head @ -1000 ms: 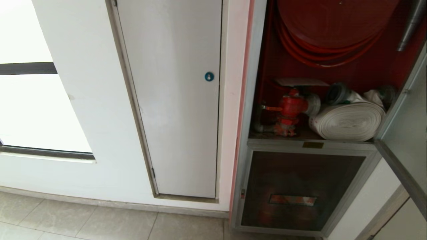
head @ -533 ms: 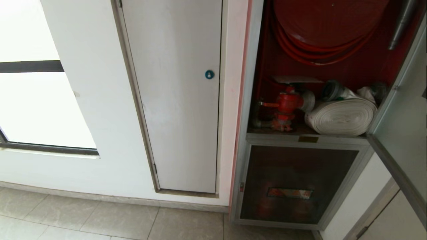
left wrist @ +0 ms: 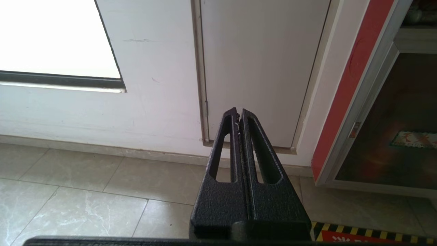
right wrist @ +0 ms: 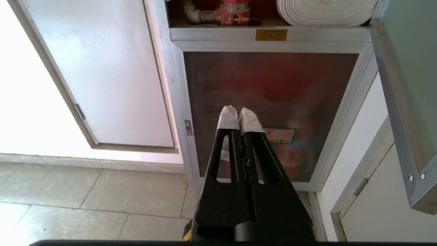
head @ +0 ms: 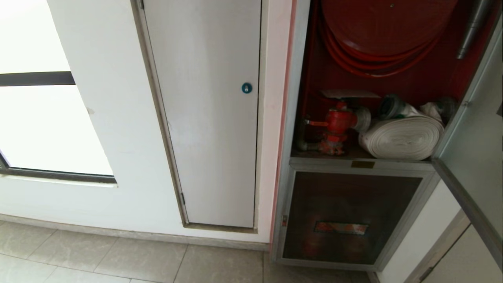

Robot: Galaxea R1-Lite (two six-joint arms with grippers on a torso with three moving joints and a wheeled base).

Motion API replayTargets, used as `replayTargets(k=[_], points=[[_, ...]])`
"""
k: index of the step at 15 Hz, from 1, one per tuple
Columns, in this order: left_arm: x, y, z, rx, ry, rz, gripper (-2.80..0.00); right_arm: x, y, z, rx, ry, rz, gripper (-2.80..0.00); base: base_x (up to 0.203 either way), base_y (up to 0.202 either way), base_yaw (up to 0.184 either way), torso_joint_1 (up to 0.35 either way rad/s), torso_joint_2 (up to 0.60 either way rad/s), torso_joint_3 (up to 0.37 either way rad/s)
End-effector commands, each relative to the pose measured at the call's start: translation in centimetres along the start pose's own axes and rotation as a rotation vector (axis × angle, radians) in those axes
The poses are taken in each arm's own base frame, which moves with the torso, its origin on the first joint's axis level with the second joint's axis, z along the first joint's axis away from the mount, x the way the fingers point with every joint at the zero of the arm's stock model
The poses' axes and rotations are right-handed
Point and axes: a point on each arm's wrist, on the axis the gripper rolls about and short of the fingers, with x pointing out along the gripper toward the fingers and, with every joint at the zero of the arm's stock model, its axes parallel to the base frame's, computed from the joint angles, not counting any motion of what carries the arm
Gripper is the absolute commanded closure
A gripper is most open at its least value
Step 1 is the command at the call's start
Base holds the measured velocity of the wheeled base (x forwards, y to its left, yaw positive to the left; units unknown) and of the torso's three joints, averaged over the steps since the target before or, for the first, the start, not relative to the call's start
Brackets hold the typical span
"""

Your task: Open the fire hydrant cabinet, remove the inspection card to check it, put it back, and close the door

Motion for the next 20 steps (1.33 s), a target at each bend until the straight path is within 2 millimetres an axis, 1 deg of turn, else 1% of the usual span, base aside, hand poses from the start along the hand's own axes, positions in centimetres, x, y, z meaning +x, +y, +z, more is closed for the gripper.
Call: replayTargets(k=[1,20], points=[[0.05,0.00,-0.17,-0.001,0.007,0.001,0.00,0.00,0.00,0.00,0.000,0.000,0.000,0.00,0.000,0.000,0.000,0.000,0.00,0.000],[0.05,0.00,-0.17,-0.001,0.007,0.001,0.00,0.05,0.00,0.07,-0.011,0.001,0.000,0.00,0.000,0.000,0.000,0.000,0.00,0.000]])
